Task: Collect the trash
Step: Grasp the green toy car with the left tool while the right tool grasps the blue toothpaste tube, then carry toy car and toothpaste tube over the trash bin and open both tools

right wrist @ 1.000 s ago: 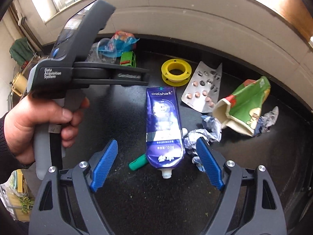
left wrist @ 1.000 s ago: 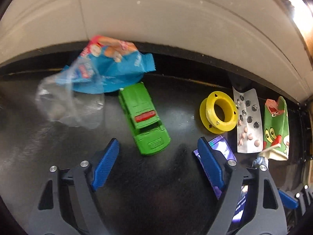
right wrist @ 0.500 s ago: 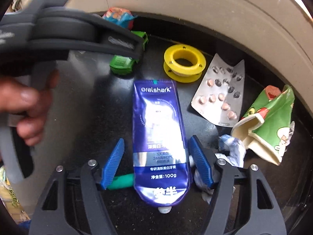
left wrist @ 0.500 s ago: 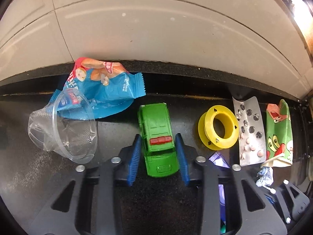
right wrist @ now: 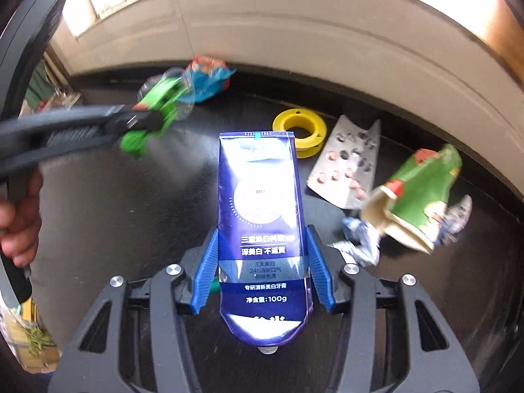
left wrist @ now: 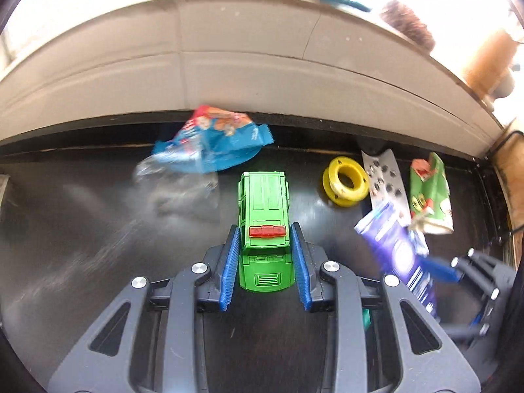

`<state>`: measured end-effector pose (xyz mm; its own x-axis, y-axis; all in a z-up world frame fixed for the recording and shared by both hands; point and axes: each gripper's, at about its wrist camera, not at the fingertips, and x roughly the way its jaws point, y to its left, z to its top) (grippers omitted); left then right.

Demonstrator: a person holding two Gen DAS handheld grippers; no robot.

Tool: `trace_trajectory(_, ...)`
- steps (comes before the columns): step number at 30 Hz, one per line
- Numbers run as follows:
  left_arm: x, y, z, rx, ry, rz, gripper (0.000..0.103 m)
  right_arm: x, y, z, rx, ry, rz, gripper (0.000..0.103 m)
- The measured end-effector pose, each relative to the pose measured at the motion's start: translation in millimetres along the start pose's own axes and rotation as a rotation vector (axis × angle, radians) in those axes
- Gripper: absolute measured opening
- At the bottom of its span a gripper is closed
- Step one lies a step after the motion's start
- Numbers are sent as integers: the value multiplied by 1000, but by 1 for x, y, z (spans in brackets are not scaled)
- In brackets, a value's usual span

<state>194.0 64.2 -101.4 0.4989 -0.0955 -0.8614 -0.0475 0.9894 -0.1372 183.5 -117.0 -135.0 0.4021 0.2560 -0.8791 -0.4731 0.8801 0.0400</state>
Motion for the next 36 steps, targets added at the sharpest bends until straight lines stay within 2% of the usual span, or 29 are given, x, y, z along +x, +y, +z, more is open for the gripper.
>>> trace_trajectory(9, -70, -14, -106, 31, 37, 24, 30, -60, 14, -50, 72, -25, 4, 51)
trace_trajectory(13, -71, -33, -143, 56, 45, 32, 30, -74, 27, -78, 83, -26, 1, 51)
trace_trajectory(18, -82, -38, -165, 84, 38, 34, 30, -86, 42, -105, 88, -24, 1, 51)
trace_trajectory(23, -98, -32, -172, 82, 11, 44, 30, -92, 55, -109, 68, -37, -2, 51)
trace_trajectory(26, -114, -20, -177, 51, -26, 58, 30, -96, 70, -104, 26, -53, 7, 51)
trace_trajectory(30, -134, 4, -190, -5, -67, 92, 30, -97, 109, -94, -75, -59, 64, 51)
trace_trajectory(33, -153, 35, -211, -87, -91, 136, 30, -92, 153, -87, -184, -57, 133, 51)
trace_trajectory(36, -174, 73, -244, -191, -104, 205, 30, -84, 202, -87, -294, -38, 198, 51)
